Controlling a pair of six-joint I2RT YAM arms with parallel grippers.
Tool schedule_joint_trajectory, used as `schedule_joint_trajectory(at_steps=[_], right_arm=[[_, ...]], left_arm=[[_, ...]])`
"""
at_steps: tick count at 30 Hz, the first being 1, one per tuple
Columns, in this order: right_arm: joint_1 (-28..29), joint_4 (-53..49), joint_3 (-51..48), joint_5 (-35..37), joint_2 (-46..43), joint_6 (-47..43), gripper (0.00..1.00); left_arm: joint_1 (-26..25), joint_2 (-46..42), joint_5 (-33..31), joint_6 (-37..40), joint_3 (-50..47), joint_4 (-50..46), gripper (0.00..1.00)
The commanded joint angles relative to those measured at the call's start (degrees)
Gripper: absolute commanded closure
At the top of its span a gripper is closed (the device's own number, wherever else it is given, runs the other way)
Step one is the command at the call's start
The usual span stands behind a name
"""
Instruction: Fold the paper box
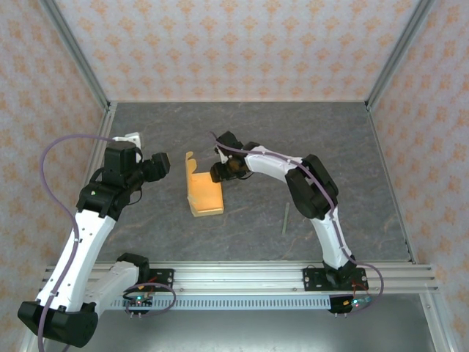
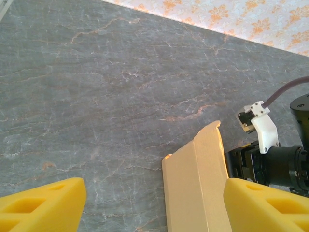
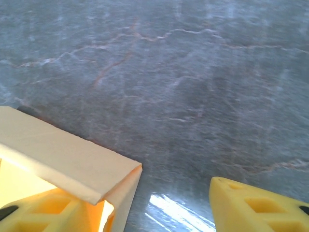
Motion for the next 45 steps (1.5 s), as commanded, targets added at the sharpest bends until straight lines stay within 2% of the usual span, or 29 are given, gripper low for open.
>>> schedule_joint_trajectory(at_steps=[1,13,20,22,28,31,34,38,45], right_arm=[[-2.0,-2.8,-0.8,2.8,-1.8,4.1,0.42],[-9.1,2.5,-19.4,3.9,-15.6,9.5,0.39],[-9.0,11.4,-30.5,-8.0,-22.9,11.6,0.35],[-9.0,11.8,-32.0,-9.1,-24.7,11.3,0.34],[-9.1,4.2,-35.4,-1.7,-33.7,11.0,0.33],[-9.0,-5.6,-37.4,10.3,-39.2,14.9,0.35],[-9.0,-10.9,-42.5,17.1,-43.7,19.2,0.39],[-9.1,-13.8,-45.8,15.7,-43.9,22.3,0.44],[-8.4,-11.8,-47.1,12.9,-40.0,23.9,0.57]], left_arm=[[0.5,-0.6,1.3,-0.1,-1.2,2.1,0.24],[0.4,0.2,5.9,-2.5,-5.8,6.9,0.26],[0.1,1.2,8.0,-3.5,-8.9,9.9,0.27],[-0.3,1.4,8.7,-3.9,-9.9,11.1,0.27],[-3.1,1.9,9.9,-4.9,-13.9,13.6,0.27],[-4.9,2.2,9.9,-6.0,-15.9,15.0,0.27],[-6.5,2.5,9.2,-6.3,-16.5,15.8,0.27],[-7.8,3.3,8.6,-5.8,-15.7,15.7,0.27],[-8.4,4.6,7.3,-4.0,-13.9,15.1,0.27]])
